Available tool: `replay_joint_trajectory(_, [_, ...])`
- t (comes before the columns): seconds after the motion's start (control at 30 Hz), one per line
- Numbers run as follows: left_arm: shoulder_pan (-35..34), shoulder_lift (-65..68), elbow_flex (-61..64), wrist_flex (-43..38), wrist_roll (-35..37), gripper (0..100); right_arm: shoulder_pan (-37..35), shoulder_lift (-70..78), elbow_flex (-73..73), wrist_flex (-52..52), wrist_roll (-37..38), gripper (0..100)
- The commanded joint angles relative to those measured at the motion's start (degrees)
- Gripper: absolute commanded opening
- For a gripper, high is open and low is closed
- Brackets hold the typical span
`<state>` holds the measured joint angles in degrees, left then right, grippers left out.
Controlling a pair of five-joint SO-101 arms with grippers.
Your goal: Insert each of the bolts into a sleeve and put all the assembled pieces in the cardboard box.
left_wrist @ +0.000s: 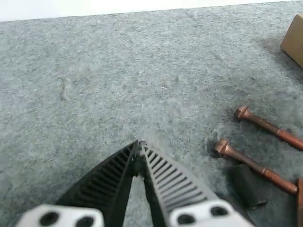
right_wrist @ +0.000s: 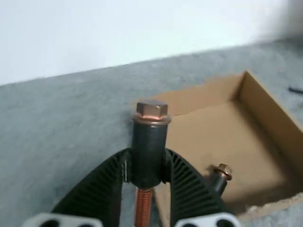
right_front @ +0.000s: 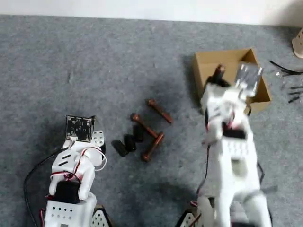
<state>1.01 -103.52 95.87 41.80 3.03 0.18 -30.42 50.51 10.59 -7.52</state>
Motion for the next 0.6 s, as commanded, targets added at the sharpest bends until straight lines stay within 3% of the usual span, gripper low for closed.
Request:
replay_joint_trajectory(0.0, [-0.7, -0.7, 0.7, -2.0, -0.5, 2, 3.8, 16.5, -13.1, -2.1, -4.4, 0.5])
replay_joint_trajectory(0.17, [-0.7, -0.7, 0.8, -2.5, -0.5, 2, 6.8, 29.9, -18.9, -2.1, -8.4, 0.5])
replay_joint_trajectory(0.4, [-0.7, -0.7, 0.7, -2.5, -0.5, 2, 6.8, 34.5, -19.5, -2.1, -8.4, 1.2])
replay_joint_trajectory(0.57, [-0.7, -0.7, 0.7, -2.5, -0.5, 2, 6.5, 34.5, -19.3, -2.1, -8.3, 15.2])
